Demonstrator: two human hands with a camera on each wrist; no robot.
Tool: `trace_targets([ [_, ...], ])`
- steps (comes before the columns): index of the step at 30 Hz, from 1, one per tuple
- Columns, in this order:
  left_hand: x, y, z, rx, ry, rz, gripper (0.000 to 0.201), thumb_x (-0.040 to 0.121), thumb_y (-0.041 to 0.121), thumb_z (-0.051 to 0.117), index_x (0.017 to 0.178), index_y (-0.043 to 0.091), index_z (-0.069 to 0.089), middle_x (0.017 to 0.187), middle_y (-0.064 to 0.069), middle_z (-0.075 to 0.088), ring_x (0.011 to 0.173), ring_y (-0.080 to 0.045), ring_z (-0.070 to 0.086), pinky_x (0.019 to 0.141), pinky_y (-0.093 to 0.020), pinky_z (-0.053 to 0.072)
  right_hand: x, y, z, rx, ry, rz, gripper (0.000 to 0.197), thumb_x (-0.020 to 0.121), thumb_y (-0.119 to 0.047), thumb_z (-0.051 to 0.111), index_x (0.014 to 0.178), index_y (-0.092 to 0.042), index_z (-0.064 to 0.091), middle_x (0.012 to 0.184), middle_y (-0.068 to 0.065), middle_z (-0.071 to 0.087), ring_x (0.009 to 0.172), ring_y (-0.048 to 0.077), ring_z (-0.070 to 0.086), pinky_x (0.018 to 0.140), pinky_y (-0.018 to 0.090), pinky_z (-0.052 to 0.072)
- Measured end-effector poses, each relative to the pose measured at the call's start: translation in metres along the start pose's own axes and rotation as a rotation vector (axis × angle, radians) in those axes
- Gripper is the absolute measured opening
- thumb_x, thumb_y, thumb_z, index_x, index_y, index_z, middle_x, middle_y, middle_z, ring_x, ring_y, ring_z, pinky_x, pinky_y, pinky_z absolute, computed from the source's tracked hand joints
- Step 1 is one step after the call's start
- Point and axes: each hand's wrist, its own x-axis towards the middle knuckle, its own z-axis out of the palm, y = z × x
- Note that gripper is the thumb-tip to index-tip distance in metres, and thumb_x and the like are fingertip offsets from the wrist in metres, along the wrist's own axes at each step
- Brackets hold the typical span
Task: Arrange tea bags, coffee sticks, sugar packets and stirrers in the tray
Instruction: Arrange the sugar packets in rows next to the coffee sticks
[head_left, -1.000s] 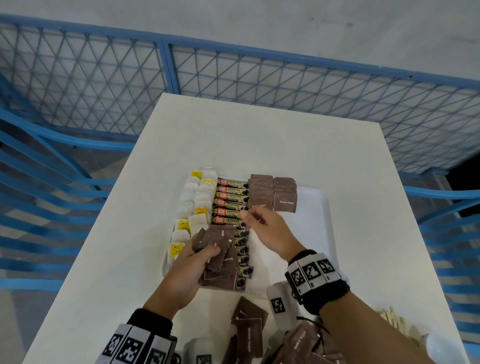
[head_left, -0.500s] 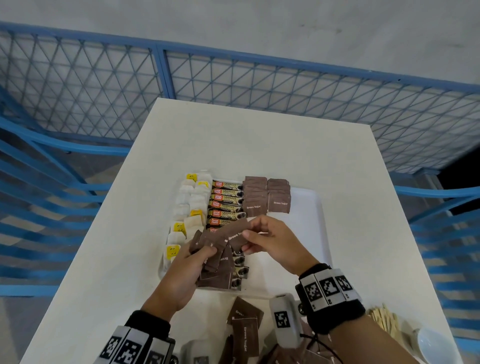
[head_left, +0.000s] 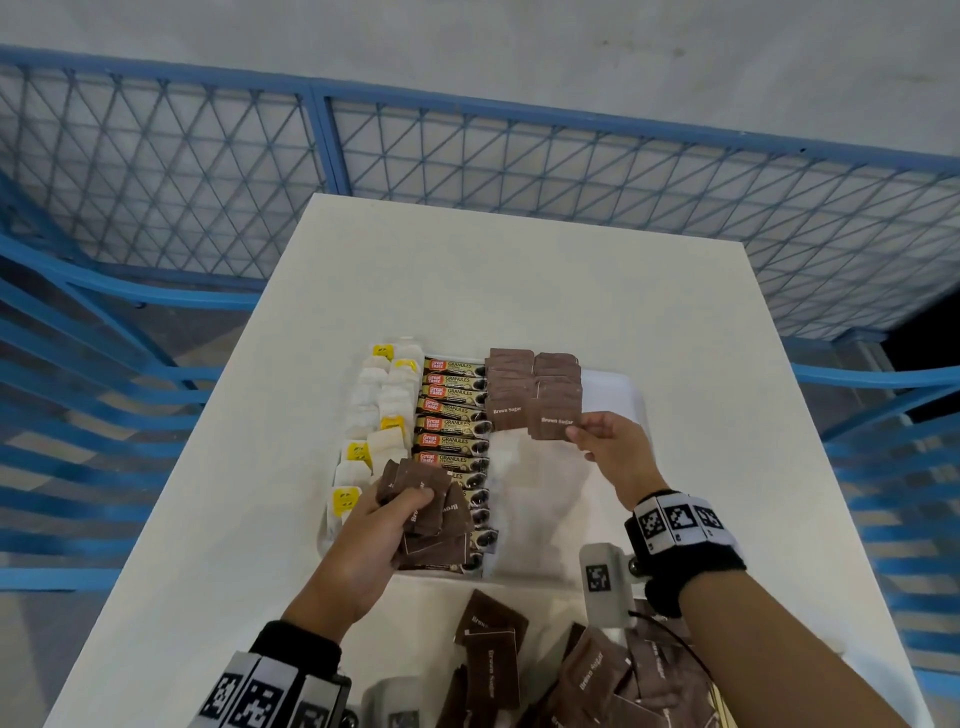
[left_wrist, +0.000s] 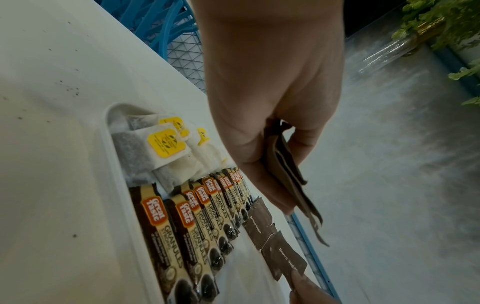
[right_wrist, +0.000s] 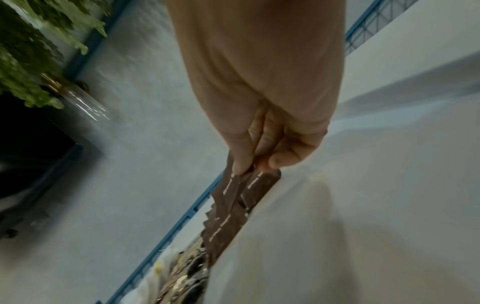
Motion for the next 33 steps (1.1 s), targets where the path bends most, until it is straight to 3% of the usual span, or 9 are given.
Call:
trace_targets([
  [3,0.001,-0.002,0.0,-0.003,-0.001,0.001,0.026,0.092,0.004,0.05,0.116,0.006,0.059,0.081,-0.009,0.072,0.07,-0.021,0.071,0.053,-0.032,0.057,0.016,0.003,-0.001,-0.023,0.057,0.002,0.011,0.083,-0.003,0.066,0.083,-0.012,0.061,0.079,0.003,0.062,0.067,0.008,0.053,0.056,0.011,0.043],
  [6,0.002,-0.003,-0.001,0.002,0.003,0.004,0.022,0.092,0.003,0.05,0.109,0.009,0.061,0.073,-0.004,0.073,0.065,-0.017,0.071,0.052,-0.031,0.057,0.027,0.007,0.0,-0.075,0.08,-0.002,0.011,0.081,-0.004,0.068,0.09,-0.008,0.063,0.083,0.006,0.064,0.069,0.008,0.055,0.064,0.017,0.042],
  [11,0.003,-0.003,-0.004,0.012,0.008,0.018,0.02,0.092,0.003,0.05,0.107,0.009,0.062,0.076,-0.005,0.072,0.065,-0.017,0.071,0.05,-0.029,0.056,0.034,0.011,0.002,-0.173,0.116,-0.014,0.012,0.08,-0.007,0.07,0.087,-0.011,0.061,0.072,-0.004,0.061,0.071,0.013,0.055,0.062,0.016,0.041],
  [16,0.004,-0.004,-0.005,0.074,-0.002,0.05,0.019,0.091,0.004,0.052,0.106,0.008,0.063,0.079,-0.005,0.072,0.069,-0.017,0.071,0.055,-0.03,0.057,0.035,0.01,0.006,-0.248,0.165,-0.02,0.019,0.079,-0.012,0.071,0.091,-0.012,0.056,0.07,-0.006,0.055,0.075,0.014,0.054,0.063,0.018,0.04],
  [20,0.004,-0.006,-0.003,0.108,-0.002,0.073,0.02,0.088,0.006,0.056,0.107,0.008,0.064,0.084,-0.007,0.072,0.075,-0.018,0.071,0.065,-0.035,0.059,0.033,0.008,0.01,-0.285,0.206,-0.062,0.028,0.079,-0.014,0.072,0.099,-0.012,0.052,0.081,0.003,0.055,0.081,0.018,0.053,0.073,0.025,0.038],
  [23,0.005,-0.006,-0.002,0.129,-0.014,0.09,0.02,0.087,0.008,0.058,0.106,0.01,0.064,0.087,-0.007,0.073,0.078,-0.019,0.071,0.067,-0.038,0.059,0.022,-0.002,0.015,-0.283,0.223,-0.138,0.031,0.081,-0.014,0.069,0.107,-0.008,0.054,0.088,0.005,0.053,0.076,0.014,0.05,0.067,0.016,0.037],
  [26,0.005,-0.005,0.0,0.153,-0.024,0.114,0.018,0.087,0.008,0.06,0.103,0.015,0.065,0.084,-0.003,0.074,0.077,-0.015,0.071,0.064,-0.035,0.059,-0.001,-0.019,0.024,-0.253,0.095,-0.209,0.012,0.086,-0.016,0.064,0.096,-0.014,0.058,0.077,-0.008,0.055,0.071,0.005,0.051,0.06,0.002,0.039],
  [30,0.005,-0.004,0.005,0.195,-0.025,0.128,0.028,0.081,0.014,0.067,0.109,0.014,0.064,0.095,-0.008,0.073,0.089,-0.024,0.07,0.077,-0.044,0.057,-0.046,-0.042,0.036,-0.283,-0.33,-0.268,0.012,0.091,-0.03,0.055,0.093,-0.019,0.06,0.08,-0.008,0.059,0.069,0.003,0.052,0.063,0.009,0.042],
  [33,0.004,-0.003,0.007,0.233,-0.036,0.13,0.036,0.072,0.021,0.072,0.107,0.015,0.065,0.098,-0.012,0.072,0.093,-0.03,0.069,0.084,-0.049,0.055,-0.07,-0.047,0.043,-0.23,-0.551,-0.262,0.013,0.09,-0.028,0.059,0.098,-0.02,0.064,0.082,-0.013,0.062,0.064,-0.008,0.054,0.061,0.006,0.041],
])
